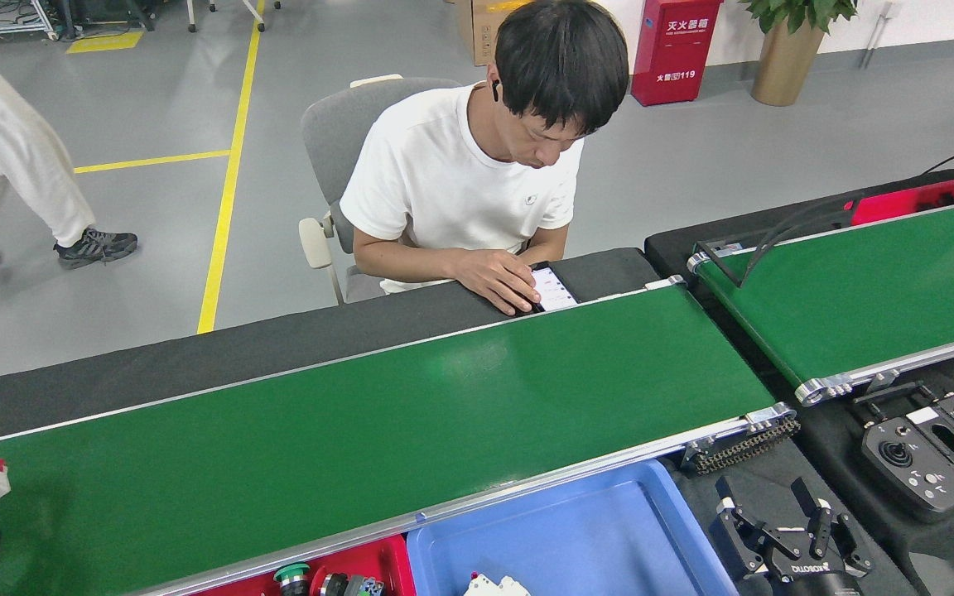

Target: Pick switch part from conveyor to tray

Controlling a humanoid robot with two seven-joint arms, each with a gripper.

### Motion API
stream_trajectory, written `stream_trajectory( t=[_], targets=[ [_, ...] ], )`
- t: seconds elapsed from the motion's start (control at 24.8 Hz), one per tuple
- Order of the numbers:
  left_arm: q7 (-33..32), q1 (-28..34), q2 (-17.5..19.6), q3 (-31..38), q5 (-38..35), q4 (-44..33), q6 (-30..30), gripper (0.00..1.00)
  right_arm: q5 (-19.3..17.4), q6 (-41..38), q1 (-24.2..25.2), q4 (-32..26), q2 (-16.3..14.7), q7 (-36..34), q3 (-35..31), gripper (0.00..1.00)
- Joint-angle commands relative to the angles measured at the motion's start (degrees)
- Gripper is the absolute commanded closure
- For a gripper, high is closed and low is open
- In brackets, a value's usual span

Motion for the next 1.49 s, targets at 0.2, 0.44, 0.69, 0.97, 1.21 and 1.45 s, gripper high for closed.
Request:
stream_trajectory(
  t=[0.2,0.44,0.69,0.97,1.21,1.45],
  targets=[
    [0.25,6.62,-5.07,-11.28,-8.6,-17.09,-0.3,0.92,-0.26,0.06,1.47,-0.88,0.22,-0.45,-4.97,0.02],
    [0.42,-0.15,-4.63,-26.31,-15.19,-17.09,-6.89,0.91,-0.26,0.33,1.9,-0.71,0.22,-0.27,-5.85,0.02],
    [-0.1,-5.51,-6.39,-38.79,-20.11,-17.09,-18.23,0.9,-0.26,0.42,1.9,-0.53,0.22,-0.36,-6.82,0.02],
    [-1.42,-7.44,-17.11,-49.86,-36.64,-16.83,-18.4,0.88,-2.55,-0.02,1.82,-0.44,-0.13,-0.36,-8.66,0.02],
    [-6.17,-9.81,-22.74,-53.29,-42.61,-15.25,-17.09,0.42,-2.55,-0.11,-0.56,-0.53,-0.3,-0.01,-8.22,0.02],
    [-5.99,-9.64,-23.0,-51.45,-39.89,-15.69,-15.24,0.0,-2.46,-0.11,-2.4,-0.71,-0.04,0.17,-6.73,0.02]
  ],
)
